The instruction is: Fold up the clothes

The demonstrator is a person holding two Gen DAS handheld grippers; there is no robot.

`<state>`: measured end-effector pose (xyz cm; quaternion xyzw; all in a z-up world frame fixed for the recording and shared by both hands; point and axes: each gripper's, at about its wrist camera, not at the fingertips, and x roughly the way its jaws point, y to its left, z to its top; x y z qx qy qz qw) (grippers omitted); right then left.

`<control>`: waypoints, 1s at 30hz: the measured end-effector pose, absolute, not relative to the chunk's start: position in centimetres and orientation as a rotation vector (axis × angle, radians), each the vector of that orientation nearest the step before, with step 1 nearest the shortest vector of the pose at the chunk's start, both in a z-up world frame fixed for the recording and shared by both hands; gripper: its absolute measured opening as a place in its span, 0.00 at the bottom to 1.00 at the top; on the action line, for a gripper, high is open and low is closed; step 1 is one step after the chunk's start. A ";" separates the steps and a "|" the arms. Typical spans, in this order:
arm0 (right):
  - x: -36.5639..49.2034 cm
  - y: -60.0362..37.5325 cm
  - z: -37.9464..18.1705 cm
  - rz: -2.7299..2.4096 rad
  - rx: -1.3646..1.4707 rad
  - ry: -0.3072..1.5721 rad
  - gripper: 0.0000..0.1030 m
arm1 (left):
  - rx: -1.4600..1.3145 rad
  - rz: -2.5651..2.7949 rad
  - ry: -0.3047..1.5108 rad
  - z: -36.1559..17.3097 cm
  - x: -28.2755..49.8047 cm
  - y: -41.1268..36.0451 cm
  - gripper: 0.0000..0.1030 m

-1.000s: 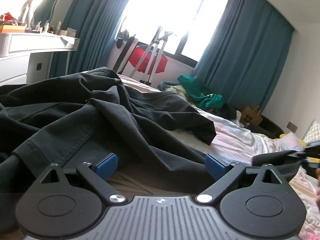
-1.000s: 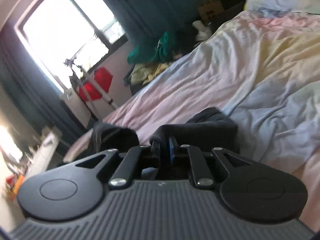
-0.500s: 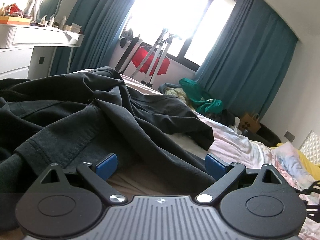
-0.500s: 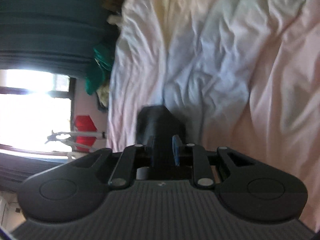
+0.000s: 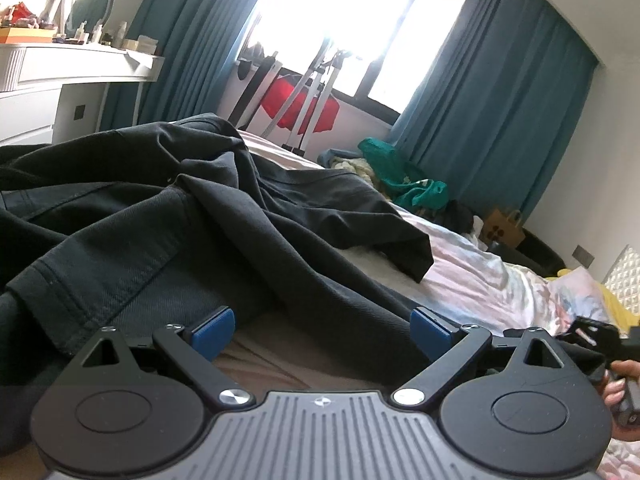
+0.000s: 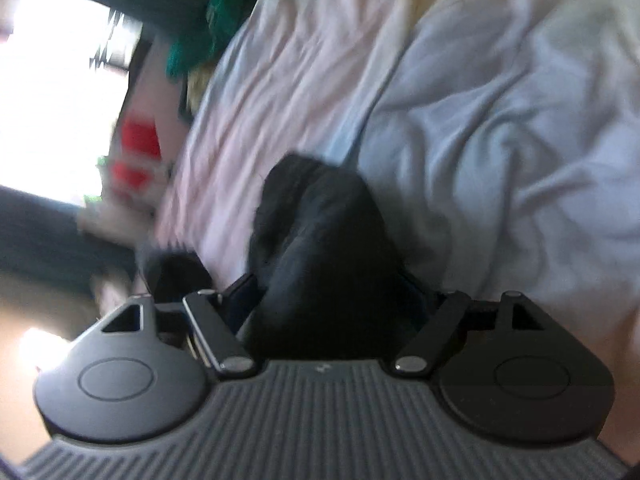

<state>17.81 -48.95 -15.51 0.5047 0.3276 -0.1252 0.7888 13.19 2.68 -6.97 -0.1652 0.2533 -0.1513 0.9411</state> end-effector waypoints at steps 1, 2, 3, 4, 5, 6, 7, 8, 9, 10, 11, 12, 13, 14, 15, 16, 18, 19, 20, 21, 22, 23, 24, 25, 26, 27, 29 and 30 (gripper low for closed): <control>18.0 -48.5 -15.1 -0.273 1.040 0.706 0.61 | -0.340 -0.307 0.518 -7.1 13.3 2.7 0.93; 18.2 -48.1 -14.7 -0.276 0.992 0.707 0.40 | -0.344 -0.306 0.519 -7.1 13.4 2.8 0.93; 18.2 -47.9 -14.1 -0.274 0.963 0.693 0.31 | -0.349 -0.304 0.520 -7.2 13.5 2.9 0.93; 18.0 -47.8 -13.4 -0.265 0.961 0.659 0.23 | -0.351 -0.304 0.518 -7.2 13.5 2.9 0.93; 17.7 -47.7 -12.6 -0.257 0.959 0.624 0.21 | -0.351 -0.306 0.515 -7.2 13.6 2.9 0.93; 17.4 -47.8 -11.8 -0.246 0.962 0.575 0.20 | -0.351 -0.307 0.511 -7.1 13.6 2.8 0.93; 16.9 -48.1 -10.9 -0.232 0.972 0.506 0.20 | -0.351 -0.308 0.508 -7.1 13.6 2.8 0.93; 16.3 -48.4 -10.0 -0.214 0.982 0.440 0.20 | -0.351 -0.311 0.501 -7.1 13.5 2.8 0.93; 15.6 -48.6 -9.2 -0.195 0.990 0.371 0.20 | -0.353 -0.315 0.491 -7.0 13.3 2.9 0.93; 14.9 -48.9 -8.4 -0.181 0.990 0.302 0.20 | -0.355 -0.321 0.483 -6.9 13.2 2.9 0.93; 14.2 -49.3 -7.9 -0.173 0.985 0.250 0.20 | -0.356 -0.326 0.477 -6.8 13.1 2.9 0.93; 13.6 -49.7 -7.8 -0.170 0.981 0.218 0.20 | -0.356 -0.329 0.473 -6.7 13.0 3.0 0.93; 13.3 -50.2 -7.9 -0.179 0.987 0.204 0.23 | -0.355 -0.331 0.470 -6.7 12.9 3.0 0.93; 13.2 -50.7 -8.4 -0.205 1.005 0.219 0.26 | -0.351 -0.331 0.470 -6.7 12.9 3.0 0.93; 13.0 -51.3 -9.0 -0.244 1.021 0.240 0.26 | -0.347 -0.329 0.472 -6.7 12.9 2.9 0.93; 12.6 -52.1 -9.8 -0.308 1.036 0.273 0.26 | -0.342 -0.327 0.474 -6.7 12.9 2.9 0.93; 11.0 -54.2 -11.6 -0.449 1.096 0.318 0.26 | -0.329 -0.321 0.478 -6.8 13.0 2.7 0.93; 10.2 -54.9 -12.4 -0.512 1.135 0.323 0.26 | -0.322 -0.317 0.481 -6.9 13.0 2.6 0.93; 9.3 -55.5 -12.9 -0.569 1.167 0.326 0.26 | -0.315 -0.313 0.483 -6.9 13.0 2.6 0.93; 8.5 -55.8 -12.9 -0.612 1.177 0.326 0.26 | -0.308 -0.310 0.484 -6.9 13.0 2.5 0.93; 8.0 -55.7 -12.3 -0.631 1.153 0.324 0.26 | -0.301 -0.307 0.486 -6.9 13.1 2.4 0.93; 7.9 -55.2 -11.5 -0.627 1.107 0.325 0.29 | -0.292 -0.302 0.488 -6.9 13.0 2.3 0.93; 8.0 -54.5 -10.6 -0.614 1.053 0.330 0.33 | -0.281 -0.296 0.491 -6.9 13.0 2.3 0.93; 8.3 -53.3 -9.7 -0.589 0.989 0.341 0.45 | -0.271 -0.289 0.495 -6.9 13.0 2.2 0.93; 8.6 -52.2 -8.8 -0.563 0.925 0.352 0.59 | -0.264 -0.282 0.499 -6.9 13.0 2.1 0.93; 9.0 -51.0 -8.0 -0.526 0.866 0.364 0.65 | -0.260 -0.277 0.502 -6.9 12.9 2.1 0.93; 9.7 -48.6 -6.8 -0.414 0.760 0.392 0.79 | -0.251 -0.267 0.505 -6.8 12.8 2.1 0.93; 10.4 -47.3 -6.4 -0.367 0.697 0.414 0.77 | -0.246 -0.262 0.506 -6.8 12.7 2.1 0.93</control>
